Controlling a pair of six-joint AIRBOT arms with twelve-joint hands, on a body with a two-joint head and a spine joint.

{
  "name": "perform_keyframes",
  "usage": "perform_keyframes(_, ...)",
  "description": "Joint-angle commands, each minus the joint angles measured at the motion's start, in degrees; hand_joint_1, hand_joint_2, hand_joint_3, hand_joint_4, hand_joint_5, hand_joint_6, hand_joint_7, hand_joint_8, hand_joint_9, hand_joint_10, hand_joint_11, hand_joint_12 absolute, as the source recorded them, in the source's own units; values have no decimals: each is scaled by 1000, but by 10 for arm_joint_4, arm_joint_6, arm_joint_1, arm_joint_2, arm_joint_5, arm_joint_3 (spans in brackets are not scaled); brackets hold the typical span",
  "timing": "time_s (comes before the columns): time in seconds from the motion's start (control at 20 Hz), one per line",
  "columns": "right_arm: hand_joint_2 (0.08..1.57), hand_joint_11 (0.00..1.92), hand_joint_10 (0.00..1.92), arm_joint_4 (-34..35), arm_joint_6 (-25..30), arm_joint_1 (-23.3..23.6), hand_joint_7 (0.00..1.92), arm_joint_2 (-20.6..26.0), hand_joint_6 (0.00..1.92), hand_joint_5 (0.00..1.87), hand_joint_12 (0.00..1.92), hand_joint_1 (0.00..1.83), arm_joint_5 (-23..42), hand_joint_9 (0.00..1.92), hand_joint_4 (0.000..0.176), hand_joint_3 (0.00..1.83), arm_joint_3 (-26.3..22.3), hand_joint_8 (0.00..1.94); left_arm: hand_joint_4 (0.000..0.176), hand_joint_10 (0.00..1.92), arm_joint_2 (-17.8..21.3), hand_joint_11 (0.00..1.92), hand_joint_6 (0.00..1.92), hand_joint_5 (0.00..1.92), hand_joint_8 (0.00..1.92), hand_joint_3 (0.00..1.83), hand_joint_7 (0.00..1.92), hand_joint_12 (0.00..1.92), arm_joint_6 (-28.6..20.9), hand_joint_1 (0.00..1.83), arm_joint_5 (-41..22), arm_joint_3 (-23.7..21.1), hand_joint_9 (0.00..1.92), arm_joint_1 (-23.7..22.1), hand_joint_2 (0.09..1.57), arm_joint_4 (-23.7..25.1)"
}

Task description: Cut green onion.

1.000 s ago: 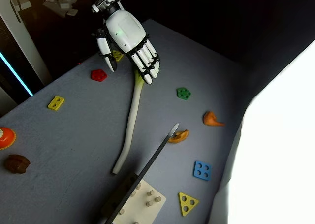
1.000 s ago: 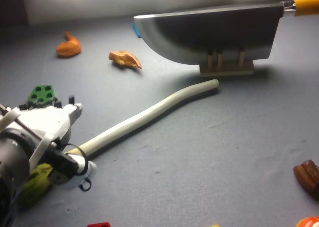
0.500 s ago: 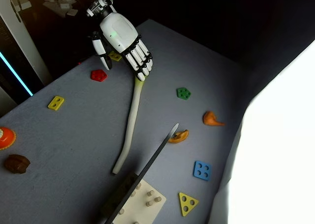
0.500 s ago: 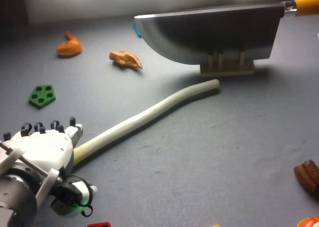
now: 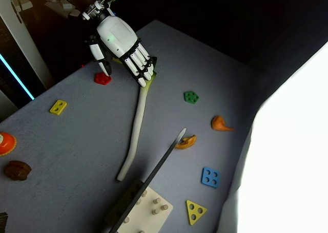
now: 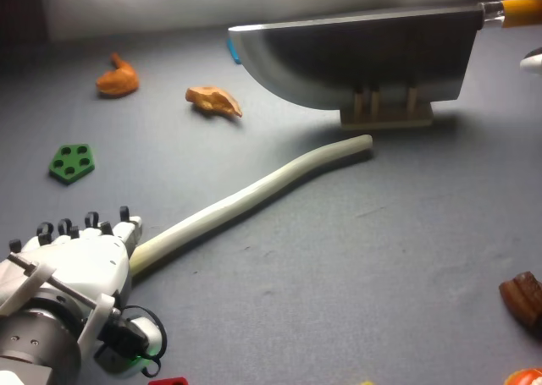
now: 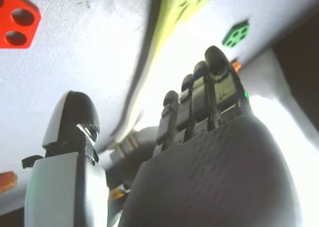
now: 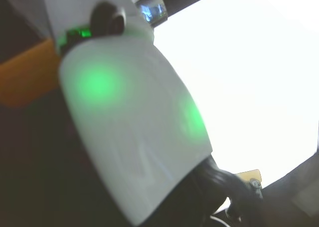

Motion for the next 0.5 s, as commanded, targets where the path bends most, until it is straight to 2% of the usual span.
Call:
perform_keyframes(0.0, 1083, 0, 2, -28, 17, 3, 0, 2, 0, 0, 0, 1071, 70, 5, 0, 0, 5, 0, 64, 6, -3, 0, 4, 51, 1, 0, 71, 286, 0, 914, 35, 2, 21, -1, 1189, 42)
perform_keyframes(0.2, 1056, 0, 6, -64, 63, -8, 0, -14, 0, 0, 0, 1097, 77, 14, 0, 0, 32, 0, 63, 5, -13, 0, 5, 56, 0, 2, 63, 241, -19, 914, 37, 8, 14, 11, 1200, 42)
perform_keyframes(0.35, 1034, 0, 0, -107, 118, -15, 0, -29, 0, 0, 0, 1112, 78, 2, 0, 0, 60, 0, 62, 1, -14, 0, 0, 11, 1, 14, 18, 255, -19, 879, 37, 9, 6, 13, 1225, 42)
perform_keyframes(0.45, 1045, 0, 0, -128, 144, -19, 0, -38, 0, 0, 0, 1108, 87, 0, 0, 0, 72, 0, 44, 3, -14, 0, 13, 39, 2, 9, 24, 259, -19, 949, 37, 8, 19, 13, 1223, 42)
